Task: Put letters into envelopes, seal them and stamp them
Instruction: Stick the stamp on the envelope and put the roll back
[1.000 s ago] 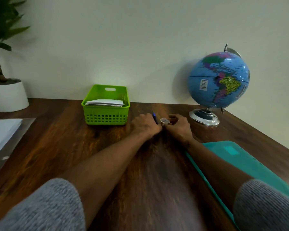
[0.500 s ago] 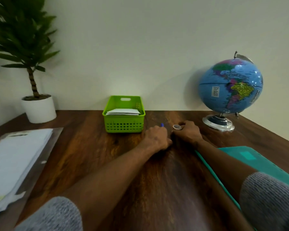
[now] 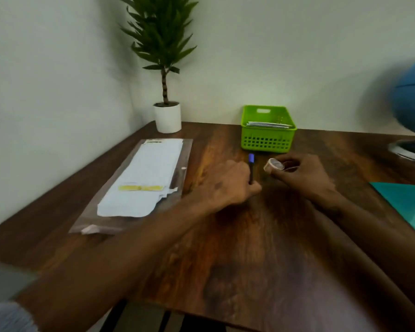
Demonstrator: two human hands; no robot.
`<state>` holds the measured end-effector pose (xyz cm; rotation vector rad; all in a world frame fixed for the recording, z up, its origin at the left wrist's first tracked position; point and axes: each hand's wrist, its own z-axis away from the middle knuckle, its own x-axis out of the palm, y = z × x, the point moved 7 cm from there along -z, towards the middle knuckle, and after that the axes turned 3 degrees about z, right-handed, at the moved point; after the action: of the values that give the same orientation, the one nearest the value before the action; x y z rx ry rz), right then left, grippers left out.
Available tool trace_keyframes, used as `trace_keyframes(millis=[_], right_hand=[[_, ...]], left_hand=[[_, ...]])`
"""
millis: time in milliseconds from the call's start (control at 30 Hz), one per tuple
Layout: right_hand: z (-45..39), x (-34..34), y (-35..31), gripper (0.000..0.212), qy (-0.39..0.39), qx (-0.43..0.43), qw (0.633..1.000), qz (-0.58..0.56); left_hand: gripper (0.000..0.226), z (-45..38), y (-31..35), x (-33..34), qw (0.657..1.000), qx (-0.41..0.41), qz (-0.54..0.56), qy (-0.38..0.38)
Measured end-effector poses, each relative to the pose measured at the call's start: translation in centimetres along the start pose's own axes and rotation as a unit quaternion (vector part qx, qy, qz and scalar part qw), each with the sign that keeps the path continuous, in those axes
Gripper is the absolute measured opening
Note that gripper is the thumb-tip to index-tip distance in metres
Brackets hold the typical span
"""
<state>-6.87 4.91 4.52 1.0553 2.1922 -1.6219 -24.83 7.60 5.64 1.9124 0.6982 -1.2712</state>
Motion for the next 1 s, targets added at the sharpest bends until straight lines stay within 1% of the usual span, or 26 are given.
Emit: trace_keyframes(millis=[100, 167, 233, 333, 467, 533, 567, 600, 633, 667, 700, 733, 767, 800, 867, 933, 1000], right_hand=[[2.6, 3.0, -3.2, 0.024, -0.019, -0.023, 1.000, 0.008], [4.2, 4.6, -4.2, 0.016, -0.028, -0.021, 0.999, 0.013], [5.7, 5.7, -4.9, 0.009, -0.032, -0.017, 0.999, 0.021], [6.9, 6.4, -5.7, 0.009, -0.029, -0.013, 0.999, 0.035], [7.6, 6.9, -6.2, 0.012, -0.022, -0.010, 0.998, 0.060], [7.6, 7.2, -6.2, 0.019, -0.021, -0.007, 0.997, 0.071], [7.6, 7.3, -6.3, 0.028, -0.021, -0.002, 0.997, 0.076], [7.5, 7.2, -6.2, 0.043, -0.022, 0.009, 0.996, 0.081], [7.6, 7.1, -6.1, 0.054, -0.020, 0.018, 0.996, 0.088], [7.7, 6.9, -6.3, 0.058, -0.008, 0.018, 0.994, 0.107], [7.9, 6.6, -6.7, 0.054, 0.012, 0.002, 0.991, 0.136], [8.3, 6.6, -7.7, 0.048, 0.034, -0.038, 0.984, 0.168], [8.8, 7.0, -8.9, 0.043, 0.043, -0.094, 0.976, 0.190], [9.5, 7.9, -10.3, 0.039, 0.027, -0.152, 0.967, 0.203], [10.8, 11.1, -12.7, 0.035, -0.060, -0.233, 0.943, 0.230], [11.5, 14.7, -14.1, 0.033, -0.153, -0.261, 0.925, 0.232], [11.8, 17.1, -14.9, 0.034, -0.199, -0.247, 0.926, 0.206]], left_hand=[[0.043, 4.0, -1.7, -0.7, 1.000, -0.014, 0.012, 0.007], [0.040, 5.8, -2.3, -0.8, 0.999, -0.028, 0.030, 0.002], [0.041, 7.1, -2.7, -0.8, 0.999, -0.038, 0.031, 0.017], [0.040, 8.5, -2.7, -0.9, 0.998, -0.041, 0.028, 0.034], [0.033, 9.2, -2.3, -1.1, 0.999, -0.032, 0.017, 0.025], [0.035, 9.4, -2.1, -1.5, 0.999, -0.025, 0.011, 0.025], [0.037, 9.5, -2.0, -1.6, 0.999, -0.023, 0.009, 0.026], [0.039, 9.6, -2.0, -1.6, 0.999, -0.025, 0.011, 0.029], [0.040, 9.8, -2.2, -1.7, 0.998, -0.033, 0.019, 0.044], [0.040, 10.2, -2.7, -2.1, 0.996, -0.048, 0.027, 0.071], [0.039, 10.5, -3.4, -2.6, 0.992, -0.064, 0.020, 0.109], [0.040, 10.8, -4.5, -3.1, 0.987, -0.086, -0.013, 0.136], [0.046, 11.1, -5.8, -3.2, 0.983, -0.113, -0.063, 0.133], [0.056, 11.4, -7.4, -3.2, 0.979, -0.140, -0.109, 0.105], [0.069, 12.2, -10.7, -3.2, 0.970, -0.195, -0.139, 0.046], [0.070, 13.0, -13.5, -3.2, 0.964, -0.236, -0.118, 0.025], [0.066, 13.9, -15.1, -3.0, 0.965, -0.247, -0.090, 0.013]])
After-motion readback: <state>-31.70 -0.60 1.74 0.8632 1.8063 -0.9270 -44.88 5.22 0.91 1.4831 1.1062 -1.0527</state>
